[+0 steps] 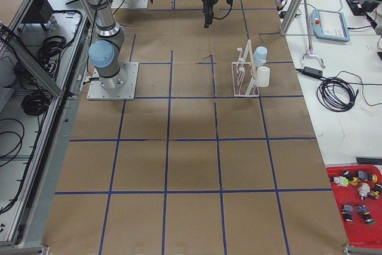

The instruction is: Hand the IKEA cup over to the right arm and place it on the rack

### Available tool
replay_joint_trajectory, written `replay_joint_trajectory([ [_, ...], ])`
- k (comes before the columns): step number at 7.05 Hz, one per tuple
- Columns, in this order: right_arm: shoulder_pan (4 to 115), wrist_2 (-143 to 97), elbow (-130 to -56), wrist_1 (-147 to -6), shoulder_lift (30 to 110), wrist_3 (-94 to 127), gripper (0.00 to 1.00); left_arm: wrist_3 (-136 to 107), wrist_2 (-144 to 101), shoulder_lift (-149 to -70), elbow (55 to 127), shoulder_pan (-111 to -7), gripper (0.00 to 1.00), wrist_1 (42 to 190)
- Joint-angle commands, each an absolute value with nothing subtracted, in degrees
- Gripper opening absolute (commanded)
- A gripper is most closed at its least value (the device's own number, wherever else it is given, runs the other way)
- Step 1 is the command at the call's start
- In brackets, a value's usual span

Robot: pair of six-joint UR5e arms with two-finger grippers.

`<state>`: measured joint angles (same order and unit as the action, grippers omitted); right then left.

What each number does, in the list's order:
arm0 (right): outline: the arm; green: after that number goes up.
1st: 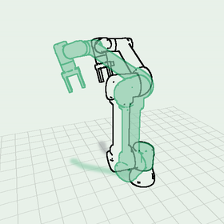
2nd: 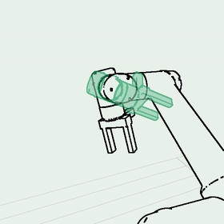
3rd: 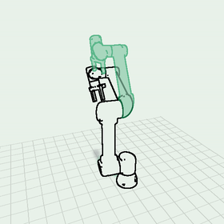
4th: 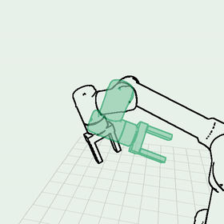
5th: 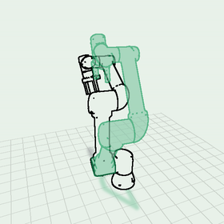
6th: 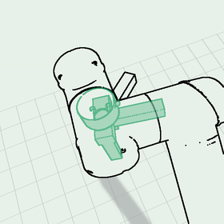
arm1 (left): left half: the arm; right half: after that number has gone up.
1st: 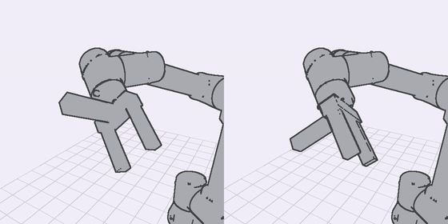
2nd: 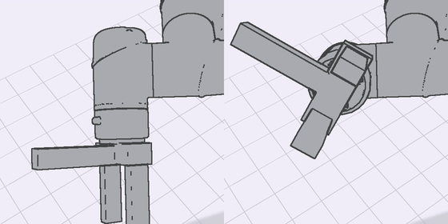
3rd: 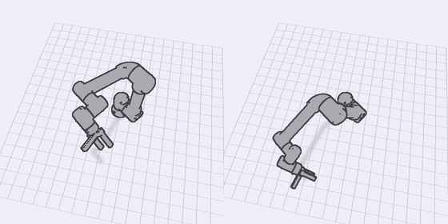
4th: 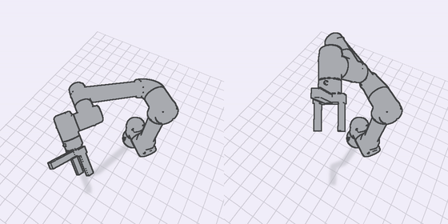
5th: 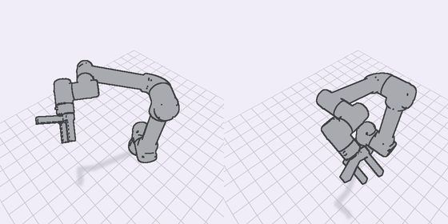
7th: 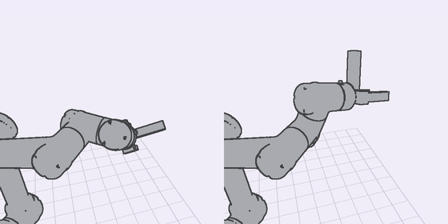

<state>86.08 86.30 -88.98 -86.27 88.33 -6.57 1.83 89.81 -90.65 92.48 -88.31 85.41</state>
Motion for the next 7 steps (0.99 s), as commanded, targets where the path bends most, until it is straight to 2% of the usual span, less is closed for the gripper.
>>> replay_joint_trajectory([
  [1, 87.18, 87.99, -88.51, -86.05, 89.90, -3.18, 1.00, 1.85, 89.65, -90.44, 92.46, -88.24, 1.00, 85.34],
  [7, 92.19, 88.95, -88.77, -88.95, 90.27, 3.25, 1.00, 1.93, 89.74, -90.44, 92.29, -88.15, 1.00, 85.25],
])
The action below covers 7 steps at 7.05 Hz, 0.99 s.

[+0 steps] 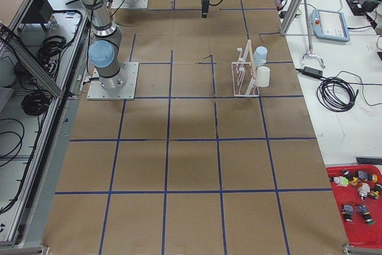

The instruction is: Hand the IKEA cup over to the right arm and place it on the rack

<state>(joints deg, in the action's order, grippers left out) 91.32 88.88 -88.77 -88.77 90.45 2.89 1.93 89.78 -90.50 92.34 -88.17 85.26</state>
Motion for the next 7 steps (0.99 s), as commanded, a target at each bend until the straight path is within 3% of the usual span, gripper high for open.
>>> replay_joint_trajectory([
  [1, 92.20, 88.95, -88.77, -89.12, 90.00, 3.16, 1.00, 1.93, 89.65, -90.35, 92.29, -88.15, 1.00, 85.25],
  [7, 92.11, 88.68, -88.33, -89.38, 89.65, 3.69, 1.00, 1.93, 89.74, -90.62, 92.29, -88.07, 1.00, 85.25],
])
